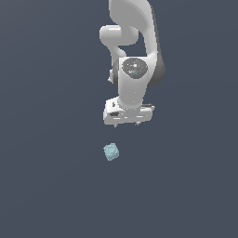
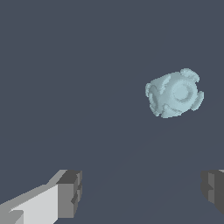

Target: Pick up the object and move it to a goal position.

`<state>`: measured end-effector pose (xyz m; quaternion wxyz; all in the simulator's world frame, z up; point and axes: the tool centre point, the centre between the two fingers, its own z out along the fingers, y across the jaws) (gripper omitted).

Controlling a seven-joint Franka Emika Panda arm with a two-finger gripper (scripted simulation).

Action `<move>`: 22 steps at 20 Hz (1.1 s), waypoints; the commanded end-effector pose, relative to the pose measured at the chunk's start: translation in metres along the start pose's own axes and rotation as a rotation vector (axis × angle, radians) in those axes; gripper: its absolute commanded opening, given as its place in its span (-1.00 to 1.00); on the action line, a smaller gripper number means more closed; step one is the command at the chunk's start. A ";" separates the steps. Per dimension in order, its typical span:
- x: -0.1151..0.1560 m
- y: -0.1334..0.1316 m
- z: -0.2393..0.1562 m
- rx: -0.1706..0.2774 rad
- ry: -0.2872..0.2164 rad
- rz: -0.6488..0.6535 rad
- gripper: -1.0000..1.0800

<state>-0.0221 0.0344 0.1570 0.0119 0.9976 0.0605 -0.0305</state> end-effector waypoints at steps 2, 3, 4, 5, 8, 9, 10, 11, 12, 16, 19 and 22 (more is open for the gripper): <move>0.000 -0.001 0.000 0.000 0.000 -0.003 0.92; 0.000 0.000 0.000 0.000 0.000 -0.003 0.92; 0.001 0.001 0.001 0.000 0.000 -0.006 0.92; 0.002 0.001 0.001 0.000 0.001 -0.009 0.92; 0.006 0.004 0.004 0.001 0.004 -0.026 0.92; 0.007 0.006 0.005 0.001 0.005 -0.033 0.92; 0.009 0.008 0.006 0.002 0.006 -0.041 0.92; 0.012 0.010 0.008 0.002 0.008 -0.050 0.92; 0.014 0.012 0.010 0.002 0.010 -0.060 0.92; 0.026 0.023 0.018 0.005 0.019 -0.109 0.92; 0.037 0.035 0.027 0.006 0.028 -0.156 0.92; 0.048 0.047 0.038 0.008 0.038 -0.206 0.92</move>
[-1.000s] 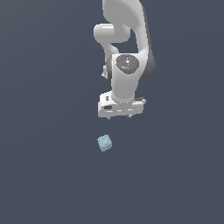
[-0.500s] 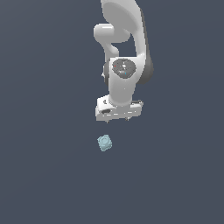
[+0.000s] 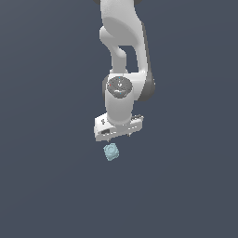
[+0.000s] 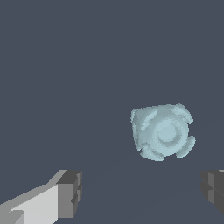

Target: Pick up the object and move it to a goal position.

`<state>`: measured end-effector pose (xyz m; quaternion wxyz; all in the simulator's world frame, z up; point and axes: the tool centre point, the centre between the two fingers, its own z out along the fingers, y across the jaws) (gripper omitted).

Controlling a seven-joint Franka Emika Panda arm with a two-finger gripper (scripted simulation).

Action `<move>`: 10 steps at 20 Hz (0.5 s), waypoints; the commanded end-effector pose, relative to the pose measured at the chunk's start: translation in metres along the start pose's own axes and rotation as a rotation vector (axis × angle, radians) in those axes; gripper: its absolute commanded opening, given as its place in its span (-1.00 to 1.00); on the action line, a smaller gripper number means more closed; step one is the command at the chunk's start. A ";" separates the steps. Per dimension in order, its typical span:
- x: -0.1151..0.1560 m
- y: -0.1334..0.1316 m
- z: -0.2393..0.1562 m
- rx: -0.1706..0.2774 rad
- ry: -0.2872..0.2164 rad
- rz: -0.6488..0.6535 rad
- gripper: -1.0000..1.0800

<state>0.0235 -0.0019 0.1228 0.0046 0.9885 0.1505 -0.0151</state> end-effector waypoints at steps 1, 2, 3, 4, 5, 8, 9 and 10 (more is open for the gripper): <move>0.006 0.012 0.009 0.001 0.008 -0.040 0.92; 0.008 0.016 0.012 0.001 0.011 -0.054 0.92; 0.010 0.020 0.014 0.002 0.014 -0.067 0.92; 0.012 0.023 0.017 0.002 0.016 -0.079 0.92; 0.014 0.027 0.020 0.002 0.019 -0.090 0.92; 0.017 0.035 0.026 0.002 0.025 -0.117 0.92; 0.018 0.037 0.027 0.002 0.026 -0.125 0.92; 0.019 0.039 0.029 0.002 0.028 -0.131 0.92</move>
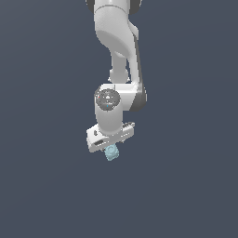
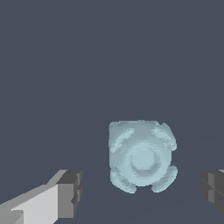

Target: Pick up the object and move it to a goal position.

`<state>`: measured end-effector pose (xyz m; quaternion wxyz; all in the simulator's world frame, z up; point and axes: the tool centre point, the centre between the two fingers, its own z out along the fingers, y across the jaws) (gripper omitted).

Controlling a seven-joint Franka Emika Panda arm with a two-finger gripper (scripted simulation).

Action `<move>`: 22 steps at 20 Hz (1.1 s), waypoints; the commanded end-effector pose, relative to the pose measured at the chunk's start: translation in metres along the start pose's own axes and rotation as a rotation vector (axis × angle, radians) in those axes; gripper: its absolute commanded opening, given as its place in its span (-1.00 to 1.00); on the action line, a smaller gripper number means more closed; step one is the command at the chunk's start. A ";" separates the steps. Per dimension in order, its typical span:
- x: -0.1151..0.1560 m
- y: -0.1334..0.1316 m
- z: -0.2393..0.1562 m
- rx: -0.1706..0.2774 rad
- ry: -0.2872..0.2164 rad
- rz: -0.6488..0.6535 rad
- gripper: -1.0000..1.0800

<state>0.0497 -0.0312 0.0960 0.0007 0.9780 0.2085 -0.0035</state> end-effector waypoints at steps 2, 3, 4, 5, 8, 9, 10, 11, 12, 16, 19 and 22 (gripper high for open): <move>0.002 0.006 0.005 0.000 0.005 -0.022 0.92; 0.002 0.007 0.005 0.000 0.006 -0.026 0.92; 0.003 0.008 0.006 0.000 0.007 -0.028 0.92; 0.003 0.009 0.006 0.000 0.007 -0.029 0.92; 0.002 0.008 0.007 0.000 0.006 -0.026 0.92; 0.002 0.008 0.008 0.000 0.006 -0.026 0.92; 0.002 0.008 0.010 0.000 0.006 -0.026 0.92; 0.002 0.008 0.012 0.000 0.006 -0.027 0.92; 0.002 0.008 0.016 0.000 0.006 -0.027 0.92; 0.002 0.008 0.036 0.000 0.007 -0.029 0.92; 0.002 0.008 0.050 0.000 0.007 -0.029 0.92; 0.002 0.008 0.056 0.000 0.007 -0.030 0.92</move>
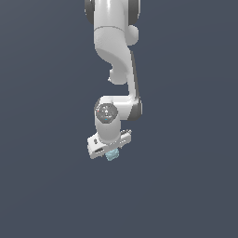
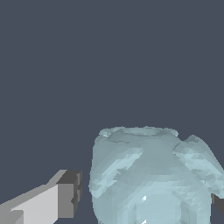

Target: Pick up the object and move it to a goal position.

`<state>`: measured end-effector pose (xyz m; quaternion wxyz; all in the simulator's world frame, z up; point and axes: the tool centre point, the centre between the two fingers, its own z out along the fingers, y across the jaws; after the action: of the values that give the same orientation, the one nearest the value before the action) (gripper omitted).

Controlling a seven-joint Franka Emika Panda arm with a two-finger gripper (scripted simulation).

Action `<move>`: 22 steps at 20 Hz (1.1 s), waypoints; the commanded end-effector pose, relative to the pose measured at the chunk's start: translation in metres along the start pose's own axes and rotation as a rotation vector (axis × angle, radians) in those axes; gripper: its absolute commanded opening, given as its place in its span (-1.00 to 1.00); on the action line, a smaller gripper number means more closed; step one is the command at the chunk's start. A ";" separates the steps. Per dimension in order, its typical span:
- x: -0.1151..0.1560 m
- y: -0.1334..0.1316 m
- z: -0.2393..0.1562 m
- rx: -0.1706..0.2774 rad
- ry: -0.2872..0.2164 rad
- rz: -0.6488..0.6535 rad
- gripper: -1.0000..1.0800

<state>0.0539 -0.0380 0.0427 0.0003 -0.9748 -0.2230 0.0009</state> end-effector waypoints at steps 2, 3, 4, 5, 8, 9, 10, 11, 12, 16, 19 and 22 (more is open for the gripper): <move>0.001 0.001 0.004 -0.001 0.002 0.000 0.92; 0.001 0.001 0.003 -0.001 0.002 0.000 0.92; 0.001 0.001 0.003 -0.001 0.002 0.000 -1.00; 0.001 0.001 0.003 -0.001 0.002 0.000 -1.00; 0.001 0.001 0.003 -0.001 0.002 0.000 -1.00; 0.001 0.001 0.003 -0.001 0.002 0.000 -1.00; 0.001 0.001 0.003 -0.001 0.002 0.000 -1.00; 0.001 0.001 0.003 -0.001 0.002 0.000 -1.00; 0.001 0.001 0.003 -0.001 0.002 0.000 -1.00; 0.001 0.000 0.003 -0.001 0.002 0.000 -1.00; 0.000 -0.002 0.001 -0.001 0.002 0.000 -1.00; -0.003 -0.007 -0.003 -0.001 0.002 0.000 -1.00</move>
<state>0.0500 -0.0347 0.0431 0.0000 -0.9748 -0.2229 0.0004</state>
